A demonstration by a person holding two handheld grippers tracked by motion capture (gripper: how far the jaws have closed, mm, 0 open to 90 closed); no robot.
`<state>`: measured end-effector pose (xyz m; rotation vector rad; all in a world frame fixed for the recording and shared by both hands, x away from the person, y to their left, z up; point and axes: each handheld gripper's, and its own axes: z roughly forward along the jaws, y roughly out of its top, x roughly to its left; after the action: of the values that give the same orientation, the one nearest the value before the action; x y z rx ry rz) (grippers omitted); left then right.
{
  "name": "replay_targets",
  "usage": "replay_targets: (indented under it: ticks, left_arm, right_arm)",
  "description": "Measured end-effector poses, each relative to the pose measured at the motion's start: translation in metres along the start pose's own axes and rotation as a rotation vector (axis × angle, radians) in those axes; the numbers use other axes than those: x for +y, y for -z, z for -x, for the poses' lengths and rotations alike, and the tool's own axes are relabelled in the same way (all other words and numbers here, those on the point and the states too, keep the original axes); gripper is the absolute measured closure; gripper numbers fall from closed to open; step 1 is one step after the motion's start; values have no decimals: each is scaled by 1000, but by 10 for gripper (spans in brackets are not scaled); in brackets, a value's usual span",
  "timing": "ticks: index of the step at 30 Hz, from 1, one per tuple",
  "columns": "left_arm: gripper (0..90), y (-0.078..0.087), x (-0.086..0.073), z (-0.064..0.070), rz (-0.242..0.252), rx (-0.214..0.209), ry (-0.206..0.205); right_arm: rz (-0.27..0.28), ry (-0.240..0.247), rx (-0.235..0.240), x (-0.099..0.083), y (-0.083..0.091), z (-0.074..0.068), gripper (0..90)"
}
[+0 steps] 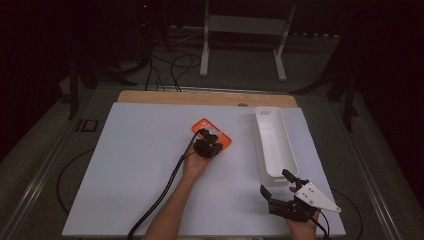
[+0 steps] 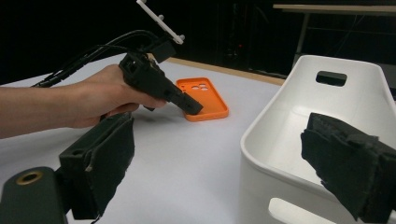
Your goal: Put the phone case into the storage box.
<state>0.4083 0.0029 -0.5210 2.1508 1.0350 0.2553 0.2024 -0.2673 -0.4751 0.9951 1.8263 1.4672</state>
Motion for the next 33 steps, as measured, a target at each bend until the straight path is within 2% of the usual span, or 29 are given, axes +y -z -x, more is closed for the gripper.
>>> replay_targets:
  ticks: [6, 10, 14, 23, 33]
  left_arm:
    - [900, 4, -5, 0, 2, -3, 15]
    - [900, 9, -8, 1, -12, 8, 3]
    - [900, 16, -15, 0, -11, 19, 13]
    - [900, 36, -33, -9, -12, 33, 29]
    - [900, 54, -46, -19, -33, 65, 30]
  right_arm:
    - [1, -2, -1, 0, 0, 0, 95]
    - [0, -2, -2, 0, 0, 0, 95]
    - [1, -1, -4, 0, 1, 1, 95]
    - [0, 2, -5, 0, 0, 1, 94]
    - [-1, -3, -11, -1, 0, 2, 94]
